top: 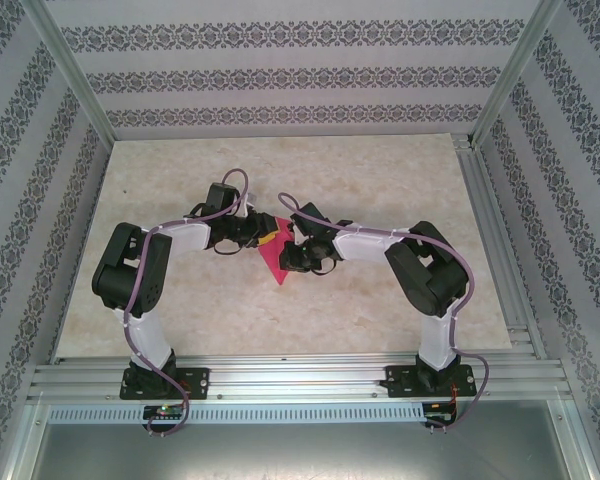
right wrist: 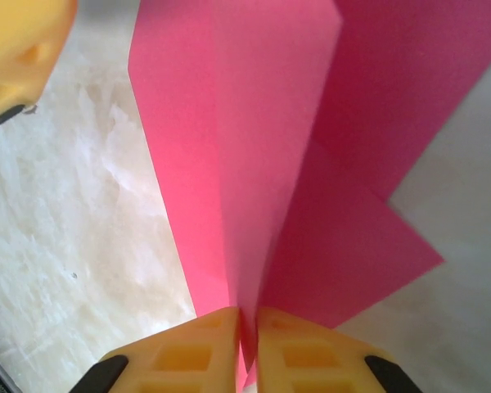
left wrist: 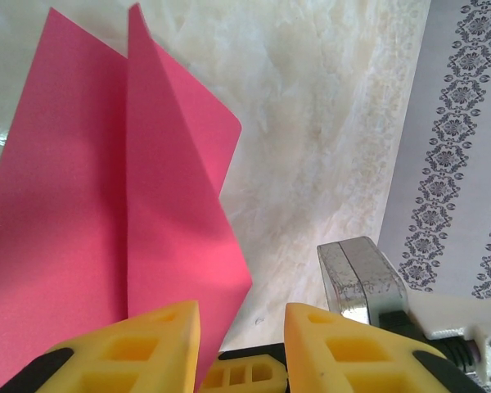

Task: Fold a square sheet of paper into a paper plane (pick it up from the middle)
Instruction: Fourth fold the wing at the center of the table.

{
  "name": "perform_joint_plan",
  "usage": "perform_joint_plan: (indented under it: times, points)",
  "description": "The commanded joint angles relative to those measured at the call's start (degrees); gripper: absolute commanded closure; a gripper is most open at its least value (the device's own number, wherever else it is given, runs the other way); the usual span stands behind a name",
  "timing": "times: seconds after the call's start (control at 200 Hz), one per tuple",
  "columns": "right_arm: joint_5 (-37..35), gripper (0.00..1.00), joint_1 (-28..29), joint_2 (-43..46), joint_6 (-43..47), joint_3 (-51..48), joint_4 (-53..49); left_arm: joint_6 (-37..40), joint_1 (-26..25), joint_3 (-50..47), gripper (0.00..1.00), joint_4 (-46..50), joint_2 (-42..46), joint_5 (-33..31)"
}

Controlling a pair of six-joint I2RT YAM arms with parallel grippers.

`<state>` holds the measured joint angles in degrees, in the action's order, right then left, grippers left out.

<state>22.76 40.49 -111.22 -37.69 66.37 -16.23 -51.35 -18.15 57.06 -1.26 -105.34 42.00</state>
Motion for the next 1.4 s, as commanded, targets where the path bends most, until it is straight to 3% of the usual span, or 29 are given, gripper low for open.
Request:
perform_joint_plan:
  times: [0.0,0.27,0.585,0.854,1.069,1.159,1.274,1.394]
  points:
    - [1.0,0.89,-0.2,-0.7,0.0,1.1,2.7,0.5,-0.6,1.4,0.65,-0.2,-0.5,1.0]
    - [12.6,0.94,-3.7,-2.0,-2.7,-3.0,14.9,0.6,-0.7,1.7,0.65,-0.6,-1.5,1.7]
    - [14.7,0.89,-5.6,-4.9,-6.8,-7.0,21.8,0.1,-1.6,2.5,0.66,-2.7,-3.5,4.2]
    - [12.0,0.88,-6.0,-5.8,-4.7,-5.6,15.2,0.2,-2.0,2.7,0.66,-2.6,-3.8,3.5]
    - [12.4,0.90,-6.2,-3.6,-3.2,-4.7,13.5,3.7,-1.9,1.1,0.63,6.7,4.2,-9.6]
    - [12.3,0.77,-6.5,-2.2,-3.9,-5.8,14.4,4.6,-1.9,-1.0,0.58,8.9,8.0,-13.2]
    - [13.8,0.73,-6.5,1.1,-4.6,-6.2,16.0,4.7,-1.8,-3.2,0.58,9.4,10.8,-14.1]
    - [9.8,0.68,-6.9,5.3,-3.3,-5.9,12.1,4.0,-1.9,-5.3,0.58,8.5,12.4,-14.2]
